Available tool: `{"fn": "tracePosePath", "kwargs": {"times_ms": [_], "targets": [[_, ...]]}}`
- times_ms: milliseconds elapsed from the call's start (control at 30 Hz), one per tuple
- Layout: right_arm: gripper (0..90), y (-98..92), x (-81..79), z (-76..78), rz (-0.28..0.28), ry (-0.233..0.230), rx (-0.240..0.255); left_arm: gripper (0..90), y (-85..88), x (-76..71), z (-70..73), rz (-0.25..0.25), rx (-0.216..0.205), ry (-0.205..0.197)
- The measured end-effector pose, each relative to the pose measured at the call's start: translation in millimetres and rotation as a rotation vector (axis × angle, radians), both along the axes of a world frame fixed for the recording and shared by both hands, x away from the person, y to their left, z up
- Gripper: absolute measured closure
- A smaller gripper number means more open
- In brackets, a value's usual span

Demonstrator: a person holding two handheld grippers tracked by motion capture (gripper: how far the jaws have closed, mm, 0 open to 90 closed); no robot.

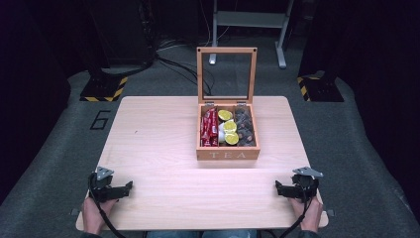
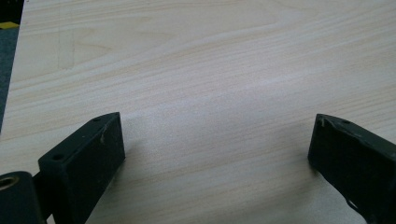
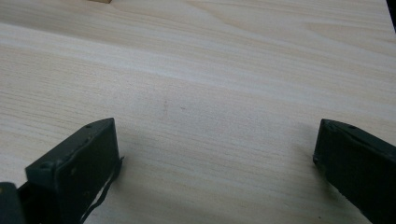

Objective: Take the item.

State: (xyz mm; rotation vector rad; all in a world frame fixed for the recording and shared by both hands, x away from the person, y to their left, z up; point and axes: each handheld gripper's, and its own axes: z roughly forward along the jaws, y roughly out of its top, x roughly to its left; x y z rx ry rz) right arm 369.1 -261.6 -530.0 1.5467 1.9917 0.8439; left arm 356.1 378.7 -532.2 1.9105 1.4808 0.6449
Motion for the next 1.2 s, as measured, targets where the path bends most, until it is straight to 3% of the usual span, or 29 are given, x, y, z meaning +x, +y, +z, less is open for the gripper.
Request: {"fn": "tracePosePath", "kwargs": {"times_ms": [233, 300, 733, 1200], "targets": [[0.0, -0.9, 1.3, 0.3, 0.015, 0.003, 0.001, 3.4, -0.8, 1.8, 0.2, 0.001, 0.003, -0.003], [0.0, -1.5, 2.1, 0.1, 0.028, 0.0, 0.001, 3.2, -2.0, 3.4, 1.7, 0.0, 0.002, 0.013], [0.0, -2.8, 3.2, 0.0, 0.045, -0.001, -0.001, 1.5, -29.1, 18.3, 25.7, -0.114, -0.019, 0.001], [0.0, -1.0, 2.1, 0.0, 0.023, 0.001, 0.004, 2.0, -73.9, 38.8, 55.3, -0.242, -0.02, -0.035]]}}
